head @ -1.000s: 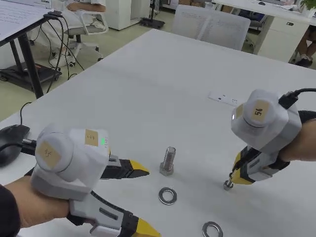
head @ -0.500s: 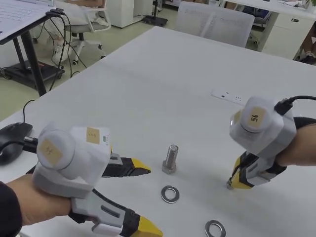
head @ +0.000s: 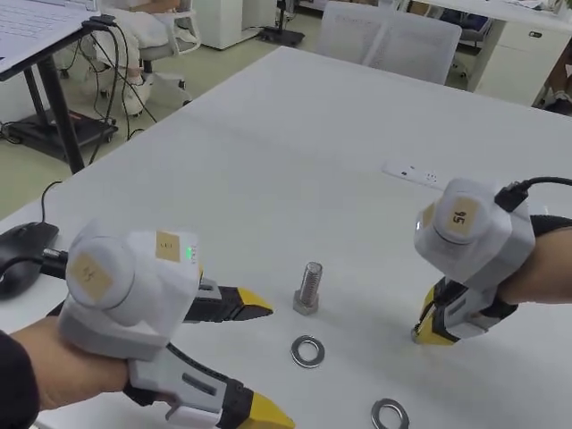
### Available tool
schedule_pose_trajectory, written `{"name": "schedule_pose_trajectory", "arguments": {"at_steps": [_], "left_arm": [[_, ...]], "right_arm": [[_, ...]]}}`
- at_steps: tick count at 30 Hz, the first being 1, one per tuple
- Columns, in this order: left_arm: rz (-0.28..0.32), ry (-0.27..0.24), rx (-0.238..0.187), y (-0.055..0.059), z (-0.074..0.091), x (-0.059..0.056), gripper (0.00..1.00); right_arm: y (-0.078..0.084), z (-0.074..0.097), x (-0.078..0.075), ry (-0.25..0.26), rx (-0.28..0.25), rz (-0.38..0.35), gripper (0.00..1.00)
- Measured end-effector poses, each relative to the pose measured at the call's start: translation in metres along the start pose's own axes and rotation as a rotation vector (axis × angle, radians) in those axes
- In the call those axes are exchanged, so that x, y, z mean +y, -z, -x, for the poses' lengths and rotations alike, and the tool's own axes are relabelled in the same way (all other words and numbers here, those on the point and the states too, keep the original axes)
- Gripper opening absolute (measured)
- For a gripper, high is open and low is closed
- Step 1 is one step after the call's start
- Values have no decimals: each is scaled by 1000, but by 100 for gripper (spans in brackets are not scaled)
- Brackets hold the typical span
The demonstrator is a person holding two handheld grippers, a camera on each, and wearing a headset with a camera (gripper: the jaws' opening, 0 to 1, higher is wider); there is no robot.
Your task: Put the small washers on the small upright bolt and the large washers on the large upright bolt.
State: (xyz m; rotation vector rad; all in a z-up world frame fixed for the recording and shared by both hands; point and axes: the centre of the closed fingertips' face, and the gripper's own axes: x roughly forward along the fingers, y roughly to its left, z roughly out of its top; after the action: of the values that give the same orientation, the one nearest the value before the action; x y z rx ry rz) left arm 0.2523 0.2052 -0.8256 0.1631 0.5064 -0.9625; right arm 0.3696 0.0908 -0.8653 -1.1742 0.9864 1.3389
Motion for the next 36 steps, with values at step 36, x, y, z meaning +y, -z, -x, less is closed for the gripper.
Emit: {"name": "schedule_pose_trajectory", "arguments": {"at_steps": [36], "left_arm": [[-12, 12, 2, -3, -1, -3, 68]], "right_arm": [[30, 10, 11, 24, -6, -91, 24]]}}
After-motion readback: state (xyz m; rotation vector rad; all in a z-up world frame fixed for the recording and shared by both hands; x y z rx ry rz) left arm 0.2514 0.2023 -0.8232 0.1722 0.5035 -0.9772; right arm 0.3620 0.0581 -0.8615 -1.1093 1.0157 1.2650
